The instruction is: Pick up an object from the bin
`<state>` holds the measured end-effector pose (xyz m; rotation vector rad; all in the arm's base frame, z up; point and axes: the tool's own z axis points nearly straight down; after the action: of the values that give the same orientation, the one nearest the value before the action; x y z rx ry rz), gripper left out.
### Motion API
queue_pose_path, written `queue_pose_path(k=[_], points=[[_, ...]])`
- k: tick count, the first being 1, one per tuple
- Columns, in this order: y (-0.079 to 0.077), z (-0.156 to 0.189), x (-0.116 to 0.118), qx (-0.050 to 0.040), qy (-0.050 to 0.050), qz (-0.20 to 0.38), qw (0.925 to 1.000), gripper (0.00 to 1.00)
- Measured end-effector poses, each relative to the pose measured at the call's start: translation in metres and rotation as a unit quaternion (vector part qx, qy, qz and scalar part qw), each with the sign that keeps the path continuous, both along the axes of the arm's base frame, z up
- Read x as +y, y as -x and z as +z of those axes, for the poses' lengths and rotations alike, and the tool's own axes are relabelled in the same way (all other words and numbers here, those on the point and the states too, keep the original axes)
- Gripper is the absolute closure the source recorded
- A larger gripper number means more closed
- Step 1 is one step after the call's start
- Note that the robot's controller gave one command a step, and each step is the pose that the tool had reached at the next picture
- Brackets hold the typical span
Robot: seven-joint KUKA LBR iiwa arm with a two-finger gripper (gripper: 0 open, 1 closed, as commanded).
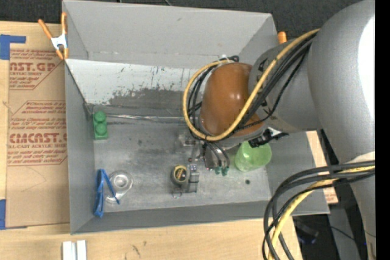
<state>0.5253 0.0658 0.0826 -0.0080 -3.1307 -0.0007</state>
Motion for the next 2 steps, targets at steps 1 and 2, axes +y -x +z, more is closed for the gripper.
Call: queue_pose_path(k=[1, 2], points=[[-0.0046, 0.0049, -0.0002, -0.0055, -0.001, -0.001, 1.0000, 1.00], [-0.0043, 0.0047, -0.0002, -0.0051, -0.001, -0.001, 1.0000, 0.00]])
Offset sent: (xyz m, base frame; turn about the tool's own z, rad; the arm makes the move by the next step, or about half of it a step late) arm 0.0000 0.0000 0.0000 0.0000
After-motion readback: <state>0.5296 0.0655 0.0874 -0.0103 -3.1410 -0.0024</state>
